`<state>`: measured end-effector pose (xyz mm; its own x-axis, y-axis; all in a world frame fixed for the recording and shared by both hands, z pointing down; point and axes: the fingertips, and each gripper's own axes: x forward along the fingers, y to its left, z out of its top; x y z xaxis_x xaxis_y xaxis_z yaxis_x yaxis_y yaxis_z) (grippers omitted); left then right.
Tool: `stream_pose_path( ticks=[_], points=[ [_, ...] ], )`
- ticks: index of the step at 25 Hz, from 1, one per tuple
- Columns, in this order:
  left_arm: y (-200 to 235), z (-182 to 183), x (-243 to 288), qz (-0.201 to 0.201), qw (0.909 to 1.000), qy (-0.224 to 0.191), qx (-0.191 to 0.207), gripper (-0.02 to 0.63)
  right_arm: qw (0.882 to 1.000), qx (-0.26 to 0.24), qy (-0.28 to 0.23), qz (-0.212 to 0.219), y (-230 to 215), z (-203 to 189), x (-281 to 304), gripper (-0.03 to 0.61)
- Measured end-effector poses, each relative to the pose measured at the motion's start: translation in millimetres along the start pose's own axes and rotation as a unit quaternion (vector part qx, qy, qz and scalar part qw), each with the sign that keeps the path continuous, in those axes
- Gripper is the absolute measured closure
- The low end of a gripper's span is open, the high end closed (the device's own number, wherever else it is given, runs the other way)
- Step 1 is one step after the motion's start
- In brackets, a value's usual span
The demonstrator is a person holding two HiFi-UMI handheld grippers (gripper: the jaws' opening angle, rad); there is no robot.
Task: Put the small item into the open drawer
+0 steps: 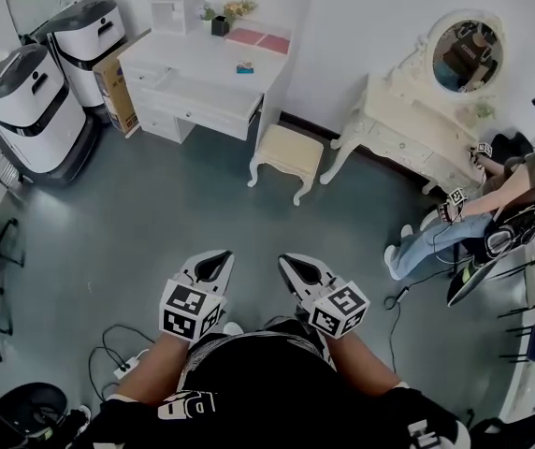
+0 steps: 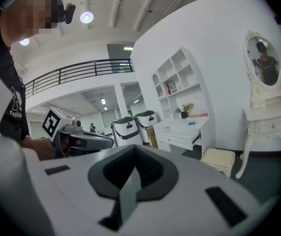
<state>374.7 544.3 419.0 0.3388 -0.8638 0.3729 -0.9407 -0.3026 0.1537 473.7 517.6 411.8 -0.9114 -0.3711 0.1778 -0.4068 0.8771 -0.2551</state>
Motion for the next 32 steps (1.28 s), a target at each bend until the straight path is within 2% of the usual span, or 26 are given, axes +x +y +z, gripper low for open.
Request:
stream_pose_path(
  ticks=[6, 8, 11, 13, 24, 32],
  points=[
    [11.0, -15.4, -9.2, 0.001, 0.9999, 0.001, -0.011, 0.600, 1.000, -0.003, 0.007, 0.007, 11.2, -12.0, 9.5, 0.571],
    [15.9, -16.6, -12.7, 0.005, 0.9999, -0.001, -0.014, 0.600, 1.000, 0.003, 0.006, -0.003, 10.1, -13.1, 13.6, 0.571],
    [23.2, -15.8, -20.1, 0.011, 0.9998, -0.004, -0.018, 0.600, 0.999, 0.040, 0.008, -0.033, 2.3, -15.2, 20.5, 0.571],
    [29.0, -15.3, -25.2, 0.017, 0.9996, -0.006, -0.023, 0.600, 0.997, 0.063, 0.013, -0.036, 0.0, -16.6, 26.0, 0.571],
    [83.9, -25.8, -49.5, 0.071, 0.9950, -0.008, -0.070, 0.600, 0.998, 0.043, 0.036, 0.010, 14.2, -4.6, 86.7, 0.571],
    [120.5, -16.6, -39.6, 0.091, 0.9928, -0.017, -0.075, 0.600, 0.999, 0.027, 0.031, 0.034, 3.8, 4.2, 135.8, 0.571]
  ],
)
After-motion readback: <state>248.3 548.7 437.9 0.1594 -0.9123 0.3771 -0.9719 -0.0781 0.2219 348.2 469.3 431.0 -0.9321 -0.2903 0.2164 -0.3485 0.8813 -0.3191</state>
